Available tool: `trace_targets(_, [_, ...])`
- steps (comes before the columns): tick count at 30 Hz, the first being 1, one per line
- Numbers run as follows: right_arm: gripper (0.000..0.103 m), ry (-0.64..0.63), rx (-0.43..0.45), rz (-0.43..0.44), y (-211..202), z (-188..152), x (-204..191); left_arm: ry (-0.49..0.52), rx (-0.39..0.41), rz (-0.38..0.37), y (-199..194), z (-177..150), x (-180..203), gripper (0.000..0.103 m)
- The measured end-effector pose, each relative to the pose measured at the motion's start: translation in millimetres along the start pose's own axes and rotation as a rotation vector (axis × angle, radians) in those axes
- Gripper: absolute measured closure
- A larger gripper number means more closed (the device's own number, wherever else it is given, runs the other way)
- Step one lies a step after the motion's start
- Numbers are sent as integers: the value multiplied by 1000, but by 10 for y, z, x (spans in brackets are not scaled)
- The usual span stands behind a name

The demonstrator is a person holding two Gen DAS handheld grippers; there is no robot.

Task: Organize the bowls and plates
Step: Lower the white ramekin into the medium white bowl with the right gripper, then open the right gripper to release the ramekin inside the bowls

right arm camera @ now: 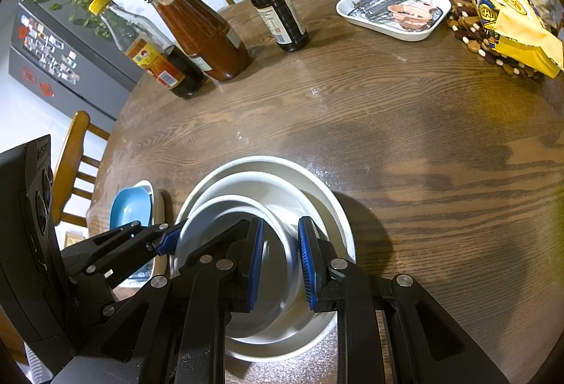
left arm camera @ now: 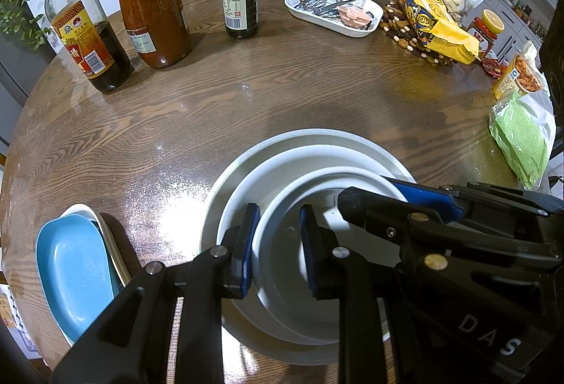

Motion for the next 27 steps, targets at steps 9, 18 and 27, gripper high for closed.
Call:
trace_targets(9, [81,-3,-1,-4,-6,-1,2,18,1,2,7,-11,7,75])
trace_targets(18, [81,-1,-5,-5,-19,-20,-1,28,2,11,3,-9,7,73])
trace_targets(27, [81,-3,-16,-7,-34,-34,-5,33,-1,9,9,-16,31,67])
Point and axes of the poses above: each gripper's, at about its wrist camera, not at the fingertips, and y roughly the way its jaws point, x to its right, z to its top, the point moved 8 cm from there along y, roughly the way its jaws point, and after that the axes turned 4 degrees about -y, right-handed, at the moved point
